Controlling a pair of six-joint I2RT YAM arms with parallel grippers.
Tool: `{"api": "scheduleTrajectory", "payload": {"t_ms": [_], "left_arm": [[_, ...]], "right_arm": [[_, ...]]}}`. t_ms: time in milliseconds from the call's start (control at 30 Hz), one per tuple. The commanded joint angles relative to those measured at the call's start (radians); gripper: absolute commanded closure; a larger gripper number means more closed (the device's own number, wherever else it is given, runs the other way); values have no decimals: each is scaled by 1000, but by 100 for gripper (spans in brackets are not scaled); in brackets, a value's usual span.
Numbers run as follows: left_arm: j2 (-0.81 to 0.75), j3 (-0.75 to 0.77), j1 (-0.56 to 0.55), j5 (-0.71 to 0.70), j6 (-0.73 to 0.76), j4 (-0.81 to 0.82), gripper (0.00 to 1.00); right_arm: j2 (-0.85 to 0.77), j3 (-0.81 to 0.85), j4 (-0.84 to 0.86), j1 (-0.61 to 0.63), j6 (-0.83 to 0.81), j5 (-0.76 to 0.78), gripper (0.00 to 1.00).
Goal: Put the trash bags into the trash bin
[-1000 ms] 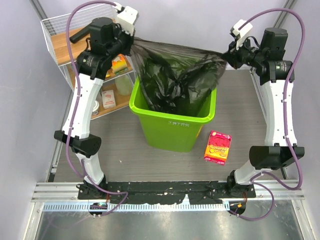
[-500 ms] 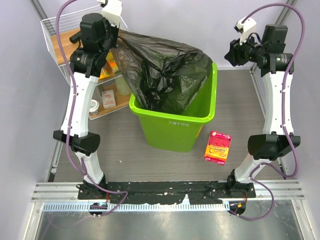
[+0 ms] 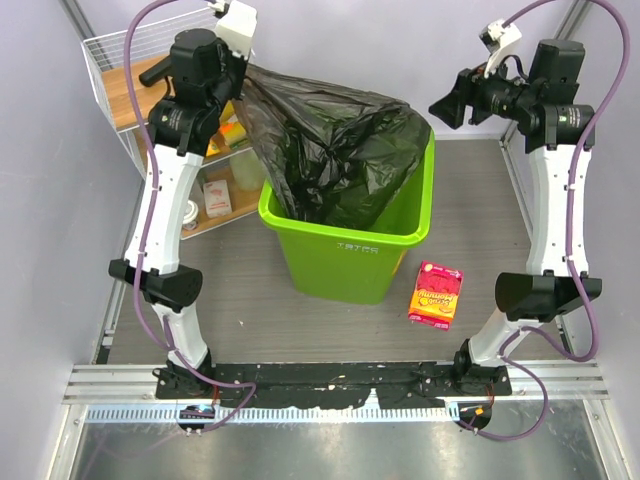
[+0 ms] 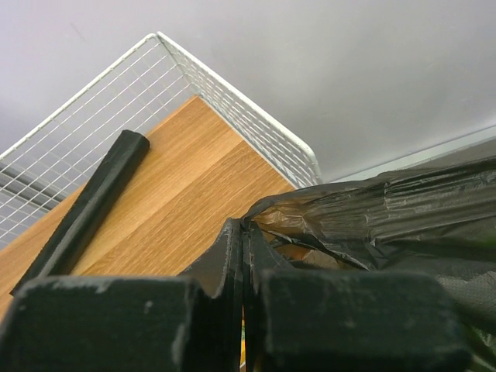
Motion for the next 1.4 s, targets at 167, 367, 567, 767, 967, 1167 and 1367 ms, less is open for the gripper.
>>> {"api": "scheduleTrajectory", "payload": {"t_ms": [167, 367, 567, 767, 967, 1167, 1367], "left_arm": [[-15, -12, -24, -13, 30, 31, 100], [-15, -12, -37, -8, 33, 28, 100], [-19, -31, -37, -13, 44, 26, 100], [-42, -86, -37, -10, 48, 41, 100], [-35, -115, -37, -63, 87, 49, 100], [-22, -121, -37, -51, 102, 3, 100], [-27, -132, -37, -16, 125, -31, 100]], "right_arm": [[63, 43, 20, 47, 94, -110, 31], [94, 63, -6, 67, 68, -100, 36], [86, 66, -15, 67, 42, -87, 61], [71, 71, -18, 67, 26, -73, 80], [54, 88, -18, 67, 9, -37, 89], [20, 83, -24, 27, -11, -32, 95], [-29, 33, -30, -30, -35, -60, 99]]}}
